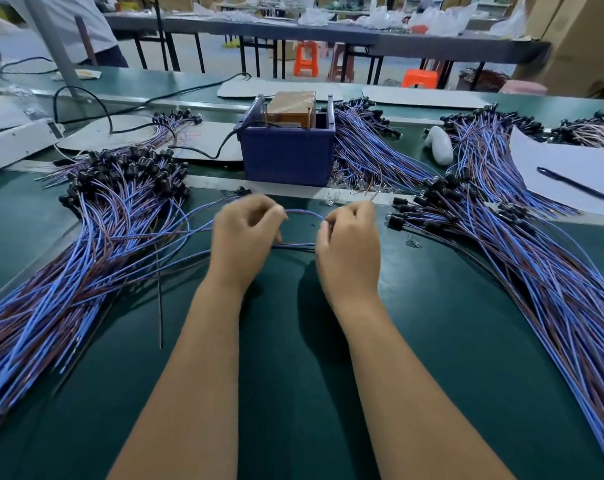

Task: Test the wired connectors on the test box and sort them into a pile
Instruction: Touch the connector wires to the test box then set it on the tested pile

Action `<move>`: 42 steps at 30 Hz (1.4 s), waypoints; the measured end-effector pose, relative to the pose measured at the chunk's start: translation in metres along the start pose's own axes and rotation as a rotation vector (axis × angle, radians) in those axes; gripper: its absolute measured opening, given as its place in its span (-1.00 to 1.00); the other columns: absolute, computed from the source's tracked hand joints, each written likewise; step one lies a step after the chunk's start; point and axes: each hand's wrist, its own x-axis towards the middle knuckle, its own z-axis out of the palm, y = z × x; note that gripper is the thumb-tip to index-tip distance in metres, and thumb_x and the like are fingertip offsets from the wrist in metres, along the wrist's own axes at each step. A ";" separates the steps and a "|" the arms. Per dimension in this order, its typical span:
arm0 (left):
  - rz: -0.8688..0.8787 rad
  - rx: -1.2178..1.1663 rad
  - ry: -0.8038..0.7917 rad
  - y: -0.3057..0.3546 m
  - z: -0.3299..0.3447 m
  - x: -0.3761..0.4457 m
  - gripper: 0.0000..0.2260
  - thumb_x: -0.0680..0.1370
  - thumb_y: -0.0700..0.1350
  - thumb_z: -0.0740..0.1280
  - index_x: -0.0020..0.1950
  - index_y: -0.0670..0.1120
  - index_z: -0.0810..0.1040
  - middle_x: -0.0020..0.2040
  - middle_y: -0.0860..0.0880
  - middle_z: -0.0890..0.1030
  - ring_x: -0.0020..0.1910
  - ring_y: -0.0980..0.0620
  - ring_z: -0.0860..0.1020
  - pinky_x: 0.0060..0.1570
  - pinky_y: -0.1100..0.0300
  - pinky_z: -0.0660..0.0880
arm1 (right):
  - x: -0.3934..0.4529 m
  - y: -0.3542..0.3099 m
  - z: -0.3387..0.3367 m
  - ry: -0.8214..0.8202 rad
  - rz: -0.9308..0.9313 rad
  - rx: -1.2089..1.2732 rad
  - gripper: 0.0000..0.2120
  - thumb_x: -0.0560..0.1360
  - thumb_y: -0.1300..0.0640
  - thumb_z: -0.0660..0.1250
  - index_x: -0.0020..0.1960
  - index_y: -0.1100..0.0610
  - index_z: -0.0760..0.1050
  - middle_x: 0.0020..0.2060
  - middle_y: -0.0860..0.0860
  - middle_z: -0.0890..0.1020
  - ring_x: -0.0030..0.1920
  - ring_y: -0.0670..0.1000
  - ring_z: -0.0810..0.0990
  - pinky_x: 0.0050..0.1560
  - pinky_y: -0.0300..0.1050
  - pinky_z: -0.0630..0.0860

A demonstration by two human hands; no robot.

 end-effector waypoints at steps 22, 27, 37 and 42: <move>-0.525 -0.705 0.288 -0.016 0.002 0.021 -0.79 0.71 -0.05 0.07 -0.05 0.00 0.44 -0.27 0.07 0.48 -0.38 0.17 0.50 -0.29 0.23 0.45 | -0.002 -0.001 -0.014 -0.819 0.145 0.670 -0.74 0.53 0.18 0.33 -0.35 0.10 0.52 -0.52 0.00 0.51 -0.56 -0.10 0.30 -0.55 -0.29 0.23; -0.563 -1.033 0.168 -0.008 0.009 0.020 -0.77 0.72 0.02 0.04 0.15 -0.09 0.36 -0.09 -0.08 0.66 -0.20 -0.02 0.66 -0.26 0.14 0.61 | -0.004 -0.002 -0.008 -0.752 0.183 0.663 -0.66 0.54 0.06 0.34 -0.38 0.10 0.42 -0.58 -0.08 0.41 -0.55 -0.13 0.33 -0.57 -0.31 0.22; -0.452 -0.362 -0.260 0.009 0.034 0.002 -0.75 0.69 -0.21 0.08 0.00 -0.08 0.53 -0.33 0.08 0.60 -0.47 0.20 0.54 -0.51 0.33 0.39 | 0.000 -0.001 0.002 -0.233 0.351 0.760 -0.82 0.58 0.12 0.26 -0.19 0.06 0.37 -0.29 -0.04 0.49 -0.26 -0.06 0.44 -0.16 -0.10 0.42; -0.452 -0.310 -0.194 0.007 0.042 0.002 -0.77 0.68 -0.20 0.11 0.14 -0.08 0.57 -0.06 -0.06 0.61 -0.20 0.10 0.57 -0.32 0.31 0.47 | -0.002 -0.002 0.004 -0.353 0.297 0.695 -0.83 0.56 0.24 0.24 -0.01 0.06 0.58 -0.18 -0.01 0.67 -0.23 -0.06 0.59 -0.18 -0.14 0.50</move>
